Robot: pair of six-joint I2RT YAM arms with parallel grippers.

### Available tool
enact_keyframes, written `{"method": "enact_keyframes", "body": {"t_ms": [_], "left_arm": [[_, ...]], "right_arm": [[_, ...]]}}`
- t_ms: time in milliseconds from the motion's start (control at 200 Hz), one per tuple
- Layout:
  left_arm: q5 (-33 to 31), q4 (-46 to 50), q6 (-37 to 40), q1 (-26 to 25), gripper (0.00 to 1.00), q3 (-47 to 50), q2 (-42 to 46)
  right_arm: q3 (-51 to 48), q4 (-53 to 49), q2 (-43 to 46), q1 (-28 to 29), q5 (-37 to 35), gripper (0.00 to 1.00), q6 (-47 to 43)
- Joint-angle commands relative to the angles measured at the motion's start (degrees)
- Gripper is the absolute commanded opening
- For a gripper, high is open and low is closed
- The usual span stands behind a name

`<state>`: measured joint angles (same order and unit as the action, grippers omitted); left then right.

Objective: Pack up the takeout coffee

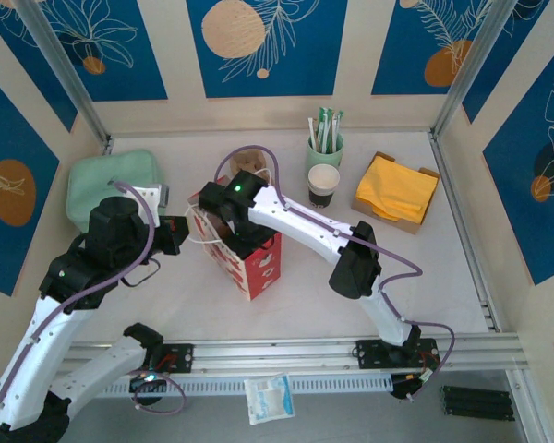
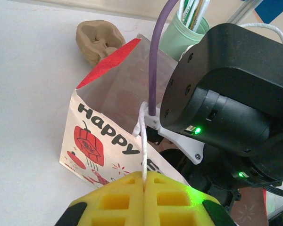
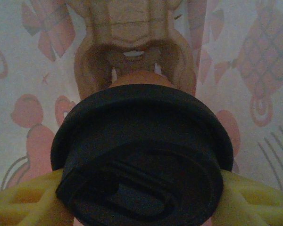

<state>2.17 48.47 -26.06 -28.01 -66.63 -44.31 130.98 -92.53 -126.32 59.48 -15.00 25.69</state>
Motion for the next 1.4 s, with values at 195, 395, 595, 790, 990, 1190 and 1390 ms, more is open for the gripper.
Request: {"method": "enact_keyframes", "body": {"t_ms": [195,395,595,790,990,1190,1390], "left_arm": [[1.42,-0.68,-0.24,0.42,0.00,0.10,0.21],[1.32,-0.77,-0.17,0.46,0.00,0.05,0.12],[1.34,-0.74,-0.13,0.43,0.00,0.10,0.09],[1.34,-0.85,-0.13,0.42,0.00,0.32,0.06],[1.43,-0.92,-0.21,0.48,0.00,0.28,0.07],[1.38,-0.96,-0.30,0.47,0.00,0.27,0.11],[1.52,-0.97,-0.29,0.48,0.00,0.23,-0.05]], "right_arm": [[0.28,-3.64,1.13,-1.38,4.53,0.61,-2.49],[0.16,-3.75,0.94,-1.72,5.31,0.61,-2.93],[0.08,-4.14,0.59,-1.66,5.95,0.61,-3.46],[0.07,-4.50,0.30,-1.53,6.39,0.61,-3.94],[0.14,-4.74,0.02,-1.23,6.24,0.61,-4.02],[0.16,-4.78,0.02,-1.13,6.17,0.61,-4.06],[0.16,-4.77,0.02,-1.14,6.13,0.61,-3.94]]}}
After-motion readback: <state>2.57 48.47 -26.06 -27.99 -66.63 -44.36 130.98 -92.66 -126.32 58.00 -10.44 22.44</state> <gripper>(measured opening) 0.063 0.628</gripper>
